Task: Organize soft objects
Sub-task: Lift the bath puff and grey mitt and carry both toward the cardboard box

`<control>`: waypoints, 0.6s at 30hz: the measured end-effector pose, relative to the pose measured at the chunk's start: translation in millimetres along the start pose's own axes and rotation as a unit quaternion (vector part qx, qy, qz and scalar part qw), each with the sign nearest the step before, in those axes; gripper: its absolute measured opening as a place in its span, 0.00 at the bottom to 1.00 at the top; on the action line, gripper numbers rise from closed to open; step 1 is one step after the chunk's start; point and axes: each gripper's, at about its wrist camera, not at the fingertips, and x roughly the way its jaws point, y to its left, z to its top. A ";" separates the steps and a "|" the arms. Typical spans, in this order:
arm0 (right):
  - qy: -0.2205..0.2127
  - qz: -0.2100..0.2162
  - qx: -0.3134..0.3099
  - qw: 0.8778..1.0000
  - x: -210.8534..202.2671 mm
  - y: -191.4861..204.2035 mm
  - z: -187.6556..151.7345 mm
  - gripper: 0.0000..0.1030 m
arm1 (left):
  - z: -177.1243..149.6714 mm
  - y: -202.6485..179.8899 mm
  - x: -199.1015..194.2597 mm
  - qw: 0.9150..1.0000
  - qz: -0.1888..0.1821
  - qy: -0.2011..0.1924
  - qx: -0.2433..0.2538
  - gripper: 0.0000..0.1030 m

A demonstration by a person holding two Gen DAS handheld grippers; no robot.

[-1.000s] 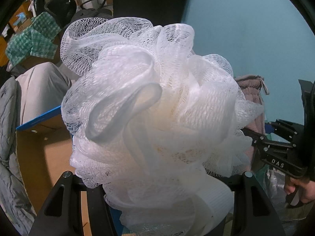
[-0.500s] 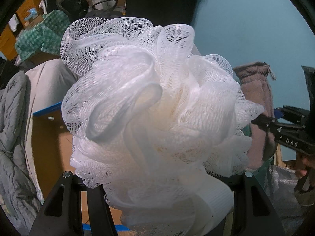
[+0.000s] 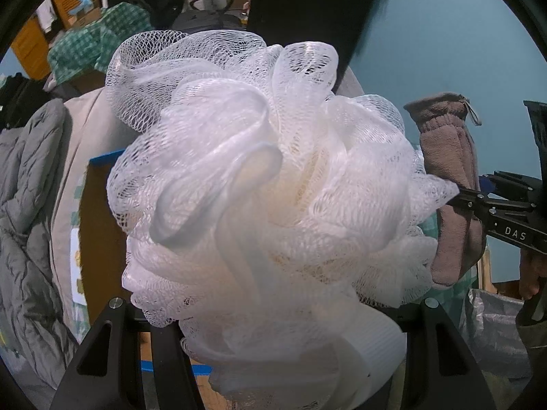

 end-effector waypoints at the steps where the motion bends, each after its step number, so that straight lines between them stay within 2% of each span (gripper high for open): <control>1: 0.000 0.002 -0.003 1.000 0.7 3.6 1.3 0.33 | 0.3 5.6 -4.5 1.000 0.002 -0.001 -0.001 0.58; 18: 0.013 0.042 -0.081 0.996 28.8 86.1 35.4 0.33 | -4.1 6.5 -1.8 0.998 0.035 -0.007 -0.046 0.58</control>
